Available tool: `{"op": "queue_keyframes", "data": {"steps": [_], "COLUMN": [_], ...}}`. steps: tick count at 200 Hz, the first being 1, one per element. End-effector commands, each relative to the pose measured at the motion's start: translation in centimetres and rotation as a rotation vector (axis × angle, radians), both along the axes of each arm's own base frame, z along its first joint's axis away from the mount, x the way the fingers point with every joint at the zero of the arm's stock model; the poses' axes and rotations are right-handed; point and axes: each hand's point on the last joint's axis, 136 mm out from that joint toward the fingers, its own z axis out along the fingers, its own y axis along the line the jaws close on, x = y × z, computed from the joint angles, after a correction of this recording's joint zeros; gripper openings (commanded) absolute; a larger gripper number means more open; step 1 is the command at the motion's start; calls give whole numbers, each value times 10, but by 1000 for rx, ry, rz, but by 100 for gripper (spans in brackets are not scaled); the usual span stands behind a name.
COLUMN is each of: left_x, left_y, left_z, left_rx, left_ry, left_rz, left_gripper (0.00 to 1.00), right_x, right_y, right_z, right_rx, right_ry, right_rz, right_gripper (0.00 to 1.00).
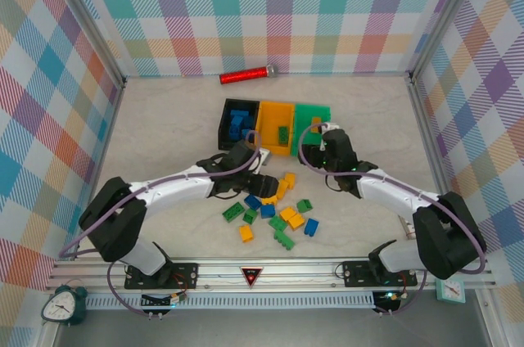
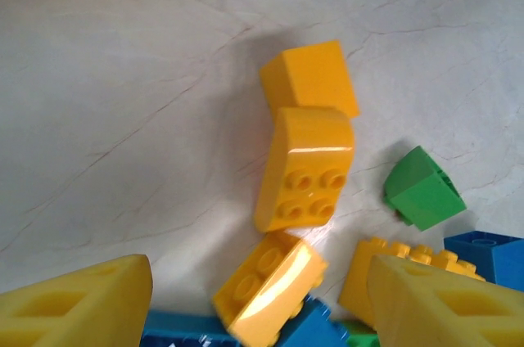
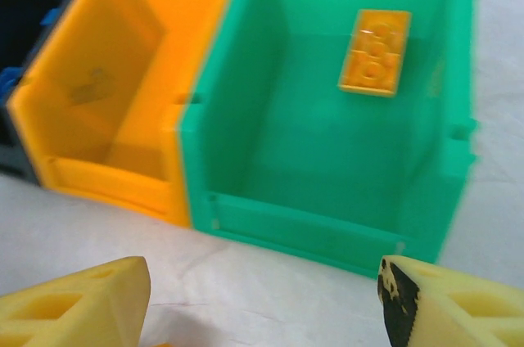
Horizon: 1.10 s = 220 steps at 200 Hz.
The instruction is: Sort the legos into containers by color
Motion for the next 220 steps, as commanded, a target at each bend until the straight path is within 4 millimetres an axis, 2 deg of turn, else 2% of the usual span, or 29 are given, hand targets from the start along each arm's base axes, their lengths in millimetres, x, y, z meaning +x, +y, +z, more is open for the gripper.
{"op": "queue_keyframes", "data": {"steps": [1,30,59,65,87,126,137,167,187,220], "left_x": [5,6,6,2,-1,5,5,6,9,13], "left_y": [-19,-36,-49,-45,-50,-45,-46,-47,-46,-53], "left_z": [1,-3,-10,-15,-23,-43,-46,-45,-42,-19], "left_rx": [12,36,85,122,160,289,297,294,302,260], "left_ry": [-32,-44,-48,-30,-32,-38,-29,-39,-49,-78], "left_rz": [-31,-56,-92,-97,-117,-99,-99,-87,-77,-75], "left_gripper": [70,70,67,67,66,64,61,50,37,36], "right_x": [1,1,1,0,-1,-1,-1,0,-1,-1], "right_y": [-10,-30,-34,-35,-36,-33,-32,-32,-35,-35], "right_z": [10,13,16,16,18,19,18,17,18,19], "right_rx": [94,130,142,142,143,157,163,158,150,159], "right_ry": [-6,-17,-22,-24,-29,-27,-23,-22,-29,-34], "right_rz": [-45,-110,-119,-118,-119,-112,-108,-109,-116,-117], "right_gripper": [74,74,75,75,75,75,75,75,75,75]}}
